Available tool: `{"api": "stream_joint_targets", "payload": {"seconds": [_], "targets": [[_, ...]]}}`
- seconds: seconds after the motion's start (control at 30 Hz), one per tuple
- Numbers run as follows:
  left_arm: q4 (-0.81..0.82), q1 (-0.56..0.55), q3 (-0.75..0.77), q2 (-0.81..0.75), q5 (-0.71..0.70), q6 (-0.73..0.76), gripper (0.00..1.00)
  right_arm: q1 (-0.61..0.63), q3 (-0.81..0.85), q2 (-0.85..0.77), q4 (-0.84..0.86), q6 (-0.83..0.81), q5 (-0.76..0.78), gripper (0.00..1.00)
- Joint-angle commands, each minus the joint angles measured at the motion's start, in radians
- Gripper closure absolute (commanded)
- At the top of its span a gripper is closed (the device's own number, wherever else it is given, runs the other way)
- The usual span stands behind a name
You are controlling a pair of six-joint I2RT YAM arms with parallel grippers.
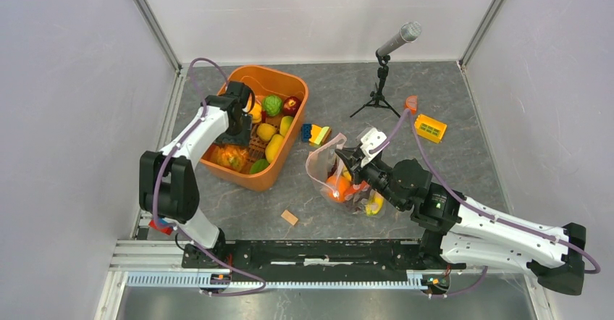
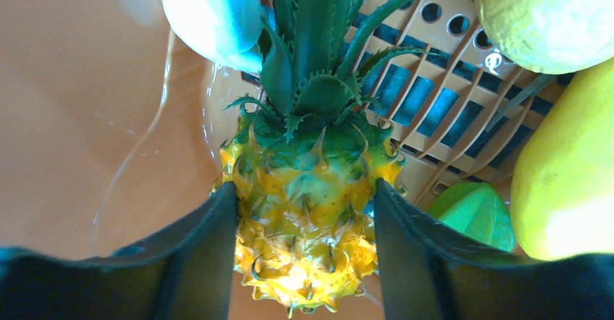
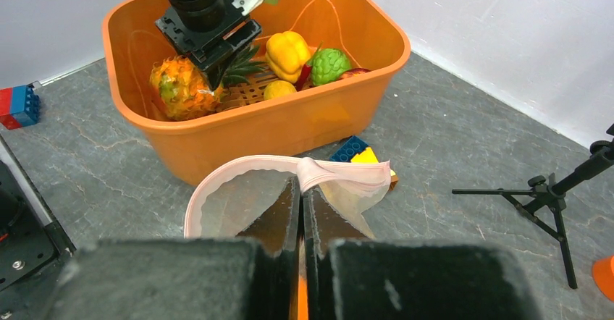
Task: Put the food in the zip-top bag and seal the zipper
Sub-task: Adjust the fake fruit at the bin.
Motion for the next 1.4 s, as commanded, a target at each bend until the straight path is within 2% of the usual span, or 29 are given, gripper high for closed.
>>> {"api": "stream_joint_targets", "payload": {"seconds": [0.0, 0.1, 0.23, 0.47, 0.57, 0.7, 0.77, 0.97, 1.13, 1.23, 1.3, 1.37], "targets": [[-0.056, -0.003, -0.029, -0.050, 0.045, -0.001, 0.49, -0.005, 0.008, -0.007, 0.072, -0.001, -0.004, 0.97], [-0.044, -0.003, -0.032, -0.138, 0.059, -0.011, 0.57, -0.006, 0.008, -0.005, 0.074, 0.003, -0.001, 0.97], [0.008, -0.003, -0.048, -0.285, 0.096, -0.024, 0.59, -0.006, 0.009, -0.005, 0.075, 0.003, 0.005, 0.97], [0.052, -0.003, -0.052, -0.439, 0.149, -0.073, 0.60, -0.006, 0.013, -0.004, 0.078, 0.040, 0.012, 0.97], [0.093, -0.003, -0.050, -0.505, 0.267, -0.100, 0.61, -0.005, 0.011, -0.002, 0.084, 0.049, 0.015, 0.97], [0.151, -0.003, -0.040, -0.575, 0.491, -0.150, 0.60, -0.006, 0.011, 0.002, 0.094, 0.061, 0.008, 0.97], [0.164, -0.003, -0.034, -0.595, 0.539, -0.161, 0.60, -0.006, 0.004, 0.002, 0.103, 0.067, 0.006, 0.97], [0.094, -0.003, -0.039, -0.564, 0.561, -0.116, 0.57, -0.006, -0.009, 0.004, 0.118, 0.082, 0.002, 0.97], [0.218, -0.003, -0.129, -0.484, 0.372, -0.188, 0.55, -0.006, -0.009, 0.017, 0.136, 0.083, -0.011, 0.97], [0.281, -0.003, -0.139, -0.399, 0.261, -0.224, 0.49, -0.006, -0.001, 0.032, 0.132, 0.085, -0.021, 0.97], [0.288, -0.003, -0.128, -0.329, 0.243, -0.230, 0.49, -0.005, -0.001, 0.036, 0.136, 0.085, -0.027, 0.97], [0.300, -0.003, -0.133, -0.271, 0.260, -0.234, 0.41, -0.005, 0.001, 0.039, 0.136, 0.085, -0.029, 0.97]]}}
